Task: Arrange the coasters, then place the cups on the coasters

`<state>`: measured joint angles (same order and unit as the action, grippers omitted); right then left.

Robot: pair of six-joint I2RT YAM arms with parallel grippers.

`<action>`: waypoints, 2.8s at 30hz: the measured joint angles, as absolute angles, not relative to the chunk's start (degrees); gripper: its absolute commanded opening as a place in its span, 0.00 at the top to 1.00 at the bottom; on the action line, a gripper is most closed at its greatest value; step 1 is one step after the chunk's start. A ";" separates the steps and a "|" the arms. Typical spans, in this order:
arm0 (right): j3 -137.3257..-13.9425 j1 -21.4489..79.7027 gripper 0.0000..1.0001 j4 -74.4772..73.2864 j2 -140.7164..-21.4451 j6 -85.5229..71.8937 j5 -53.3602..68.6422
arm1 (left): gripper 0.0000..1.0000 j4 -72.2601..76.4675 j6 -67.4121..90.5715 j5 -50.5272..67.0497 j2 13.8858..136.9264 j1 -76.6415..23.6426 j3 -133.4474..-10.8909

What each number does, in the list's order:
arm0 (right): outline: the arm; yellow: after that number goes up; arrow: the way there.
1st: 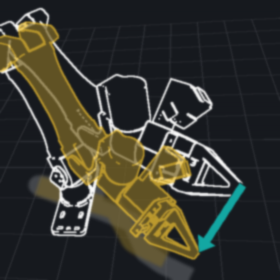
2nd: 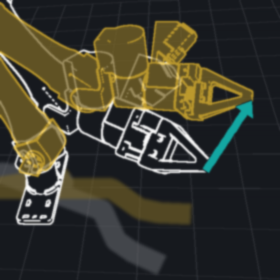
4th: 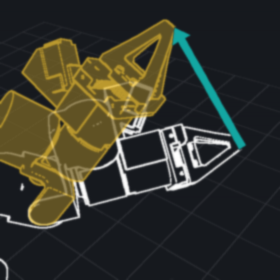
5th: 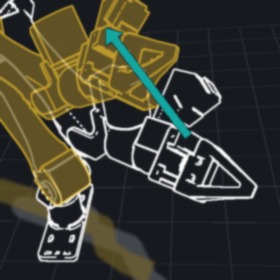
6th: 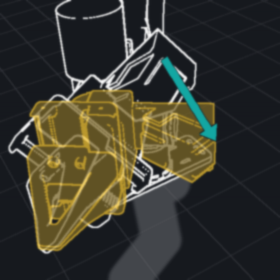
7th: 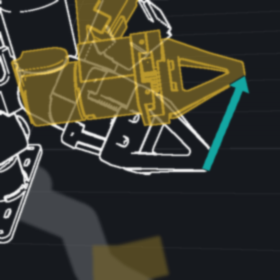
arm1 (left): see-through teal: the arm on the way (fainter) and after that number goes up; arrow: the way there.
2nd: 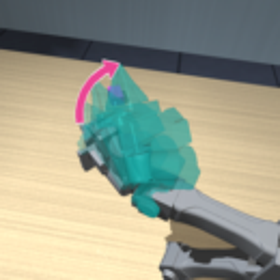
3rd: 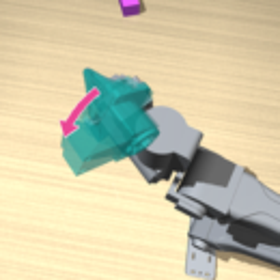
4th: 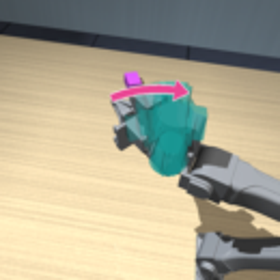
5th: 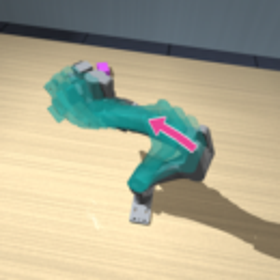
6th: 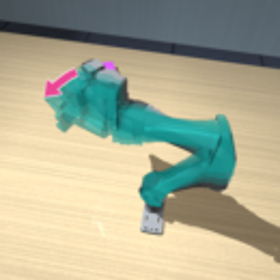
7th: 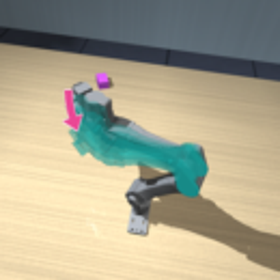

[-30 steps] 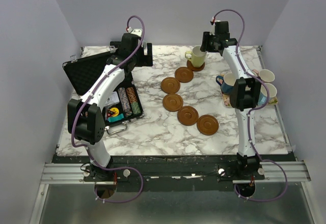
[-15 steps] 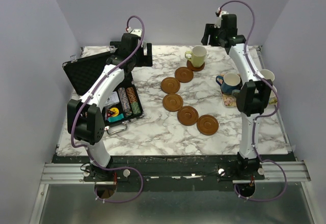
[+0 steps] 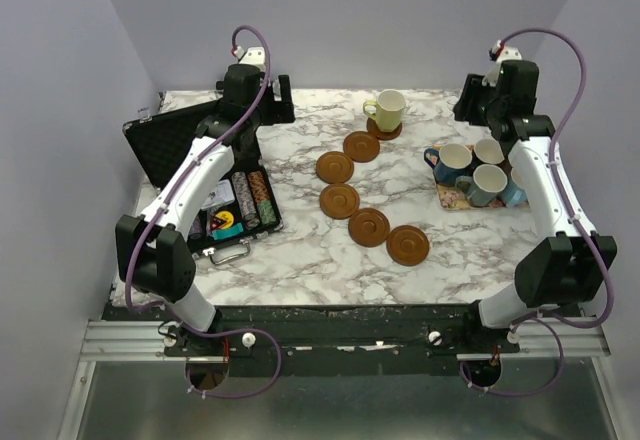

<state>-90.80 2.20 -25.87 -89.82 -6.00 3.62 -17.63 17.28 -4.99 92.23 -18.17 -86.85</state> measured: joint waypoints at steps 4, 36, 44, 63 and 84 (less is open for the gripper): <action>-83.90 0.84 0.44 -29.67 -86.91 -5.58 -0.08 | 0.01 -17.37 18.06 -3.79 92.27 -18.11 -86.41; -83.68 -4.51 0.63 -39.88 -97.38 -6.46 -2.70 | 0.01 -15.88 19.99 -3.31 89.12 -18.11 -80.09; -84.31 -4.51 0.66 -39.92 -99.37 -6.48 -4.43 | 0.01 -15.92 19.99 -3.79 88.71 -18.11 -79.94; -85.93 -4.51 0.81 -39.48 -103.55 -6.46 -4.36 | 0.01 -15.97 19.97 -4.45 87.64 -18.11 -79.11; -89.08 -4.51 0.99 -38.68 -105.71 1.17 0.36 | 0.01 -15.97 19.92 -4.51 87.64 -18.11 -78.94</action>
<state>-89.08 -4.51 -38.68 -105.71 1.17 0.36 -15.97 19.92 -4.51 87.64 -18.11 -78.94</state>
